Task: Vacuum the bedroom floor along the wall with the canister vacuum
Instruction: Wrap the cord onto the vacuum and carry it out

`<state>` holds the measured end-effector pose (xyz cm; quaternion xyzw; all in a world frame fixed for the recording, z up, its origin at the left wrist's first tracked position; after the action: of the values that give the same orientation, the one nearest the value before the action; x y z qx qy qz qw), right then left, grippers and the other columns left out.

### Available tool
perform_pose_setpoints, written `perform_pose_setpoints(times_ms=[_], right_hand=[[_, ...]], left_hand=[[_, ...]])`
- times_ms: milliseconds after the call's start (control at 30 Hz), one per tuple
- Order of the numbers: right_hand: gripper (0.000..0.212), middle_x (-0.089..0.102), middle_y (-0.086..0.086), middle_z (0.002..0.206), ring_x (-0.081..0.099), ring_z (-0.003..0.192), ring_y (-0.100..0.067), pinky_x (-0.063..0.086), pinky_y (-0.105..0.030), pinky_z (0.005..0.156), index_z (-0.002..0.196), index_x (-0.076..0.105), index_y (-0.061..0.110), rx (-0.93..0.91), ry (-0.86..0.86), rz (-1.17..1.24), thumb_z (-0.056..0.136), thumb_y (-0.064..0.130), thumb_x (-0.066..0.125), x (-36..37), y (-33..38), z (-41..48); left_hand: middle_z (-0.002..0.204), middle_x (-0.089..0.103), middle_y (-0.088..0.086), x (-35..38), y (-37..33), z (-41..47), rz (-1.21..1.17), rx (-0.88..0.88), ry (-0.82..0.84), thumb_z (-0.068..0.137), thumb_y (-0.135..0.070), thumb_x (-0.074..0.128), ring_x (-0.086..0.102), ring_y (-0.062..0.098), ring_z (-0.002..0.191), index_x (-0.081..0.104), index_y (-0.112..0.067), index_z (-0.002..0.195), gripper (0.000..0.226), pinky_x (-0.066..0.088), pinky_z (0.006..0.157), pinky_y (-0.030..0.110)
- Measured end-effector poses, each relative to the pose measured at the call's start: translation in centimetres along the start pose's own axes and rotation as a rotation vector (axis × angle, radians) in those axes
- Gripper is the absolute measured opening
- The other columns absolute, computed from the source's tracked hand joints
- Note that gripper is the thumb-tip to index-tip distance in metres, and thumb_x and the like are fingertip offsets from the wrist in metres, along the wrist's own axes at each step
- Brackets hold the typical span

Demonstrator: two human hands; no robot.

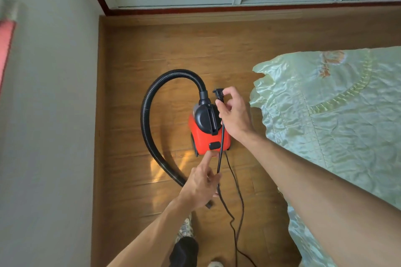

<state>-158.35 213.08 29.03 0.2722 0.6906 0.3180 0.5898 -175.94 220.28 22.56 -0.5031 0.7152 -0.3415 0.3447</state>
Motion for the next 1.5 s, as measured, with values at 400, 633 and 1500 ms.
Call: perform_pose_setpoints(times_ms=[400,633,1500], right_hand=[[0.014,0.063,-0.006,0.062,0.067,0.059,-0.025,0.056,-0.049,0.057,0.098,0.045,0.035,0.022,0.027,-0.035,0.097,0.027,0.058,0.7,0.0,4.6],[0.011,0.063,-0.005,0.059,0.063,0.052,-0.025,0.054,-0.047,0.053,0.103,0.051,0.025,0.008,0.032,-0.025,0.097,0.024,0.06,1.6,-0.7,7.5],[0.016,0.062,-0.003,0.064,0.063,0.06,-0.03,0.056,-0.052,0.056,0.095,0.045,0.036,0.161,0.322,0.041,0.092,0.029,0.059,11.9,-17.1,17.9]], left_hand=[[0.076,0.059,0.027,-1.4,-0.9,4.4,-0.014,-0.01,0.006,0.099,-0.009,0.049,0.069,0.038,0.069,0.037,-0.04,0.121,0.04,0.062,0.067,0.048],[0.073,0.057,0.025,-1.8,-0.6,7.5,-0.025,-0.033,-0.012,0.099,-0.007,0.049,0.068,0.039,0.07,0.036,-0.041,0.121,0.042,0.062,0.067,0.049],[0.064,0.063,-0.01,1.5,7.1,20.2,-0.087,-0.305,-0.198,0.093,0.006,0.046,0.059,0.023,0.054,0.042,-0.034,0.119,0.048,0.059,0.064,0.05]])
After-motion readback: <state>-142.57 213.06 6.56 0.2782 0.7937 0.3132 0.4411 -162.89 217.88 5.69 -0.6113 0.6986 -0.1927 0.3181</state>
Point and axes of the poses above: each hand's wrist, its own z-axis towards the middle knuckle, its own x-axis out of the palm, y = z × x, the point moved 10 cm from there along z, towards the middle knuckle
